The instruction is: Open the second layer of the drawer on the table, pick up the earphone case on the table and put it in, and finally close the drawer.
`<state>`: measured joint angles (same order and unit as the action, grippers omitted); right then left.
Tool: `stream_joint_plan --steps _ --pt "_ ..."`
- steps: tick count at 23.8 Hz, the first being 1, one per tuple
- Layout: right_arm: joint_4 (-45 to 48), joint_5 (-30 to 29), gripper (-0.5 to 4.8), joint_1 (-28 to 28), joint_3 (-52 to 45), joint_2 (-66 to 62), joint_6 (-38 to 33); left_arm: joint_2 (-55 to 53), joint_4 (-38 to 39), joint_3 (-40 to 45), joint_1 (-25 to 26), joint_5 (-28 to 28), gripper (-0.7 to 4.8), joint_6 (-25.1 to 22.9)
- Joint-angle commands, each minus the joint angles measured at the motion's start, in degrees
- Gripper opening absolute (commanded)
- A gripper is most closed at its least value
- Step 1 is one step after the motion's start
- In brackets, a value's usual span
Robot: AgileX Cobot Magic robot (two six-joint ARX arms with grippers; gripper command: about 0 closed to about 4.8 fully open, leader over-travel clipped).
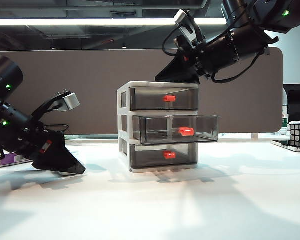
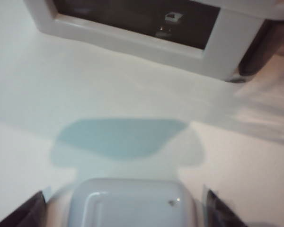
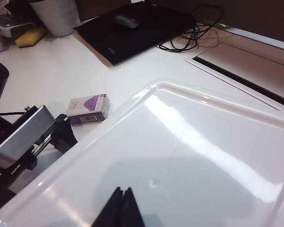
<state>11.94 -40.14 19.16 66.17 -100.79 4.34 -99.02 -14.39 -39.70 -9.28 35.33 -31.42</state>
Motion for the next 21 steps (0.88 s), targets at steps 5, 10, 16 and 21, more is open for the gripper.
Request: stream_joint_plan --steps 5,10,16,21 --pt "-5.3 0.2 -0.05 0.3 -1.0 -1.1 -0.6 -0.2 1.9 0.1 0.0 0.0 1.83 -0.1" --pt "-5.2 0.3 -0.05 0.3 -1.0 -1.1 -0.6 -0.2 1.9 0.1 0.0 0.0 1.16 0.0" --pt "-5.3 0.6 -0.05 0.3 -1.0 -1.1 -0.6 2.1 1.9 0.1 0.0 -0.7 1.20 0.3" --pt "-5.2 0.6 -0.05 0.3 -0.9 -1.1 -0.6 11.4 5.5 0.1 -2.3 -1.3 1.20 0.4"
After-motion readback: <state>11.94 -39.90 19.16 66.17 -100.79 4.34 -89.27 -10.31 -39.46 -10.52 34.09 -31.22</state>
